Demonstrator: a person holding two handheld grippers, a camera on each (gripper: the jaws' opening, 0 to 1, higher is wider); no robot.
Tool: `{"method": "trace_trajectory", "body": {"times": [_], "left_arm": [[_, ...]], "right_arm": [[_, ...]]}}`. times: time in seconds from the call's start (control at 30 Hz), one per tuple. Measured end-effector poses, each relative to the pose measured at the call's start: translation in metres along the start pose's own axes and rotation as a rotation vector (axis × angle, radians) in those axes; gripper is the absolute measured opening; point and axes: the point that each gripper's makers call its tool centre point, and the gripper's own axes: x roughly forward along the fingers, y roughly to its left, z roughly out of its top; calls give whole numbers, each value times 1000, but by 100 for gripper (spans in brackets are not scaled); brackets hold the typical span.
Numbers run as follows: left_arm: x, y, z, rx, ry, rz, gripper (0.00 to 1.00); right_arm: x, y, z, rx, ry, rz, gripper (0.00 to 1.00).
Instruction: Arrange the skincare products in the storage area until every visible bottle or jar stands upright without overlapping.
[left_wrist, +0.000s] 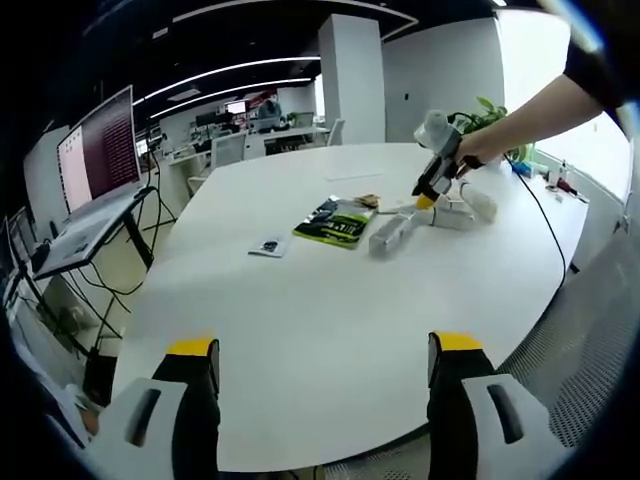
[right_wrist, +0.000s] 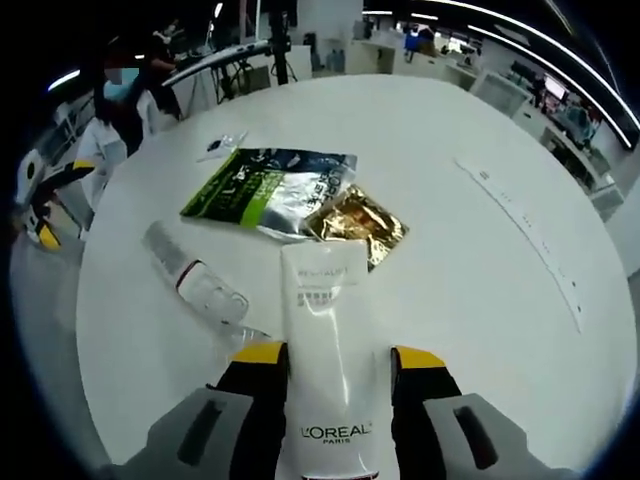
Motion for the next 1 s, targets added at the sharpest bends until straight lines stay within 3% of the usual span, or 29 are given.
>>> {"method": "trace_trajectory", "body": {"times": [0.4,0.67,1.0], "left_arm": [[0,-2,0,0,6,-5,78],[0,0,-2,2,11,-5,78],[1,0,-3,3,13,-4,77]], "right_arm": [[0,1,3,-49,-24,31,38],[3,-5,5,-28,-59,1,28],[2,-6,7,-22,-29,6,25]]}}
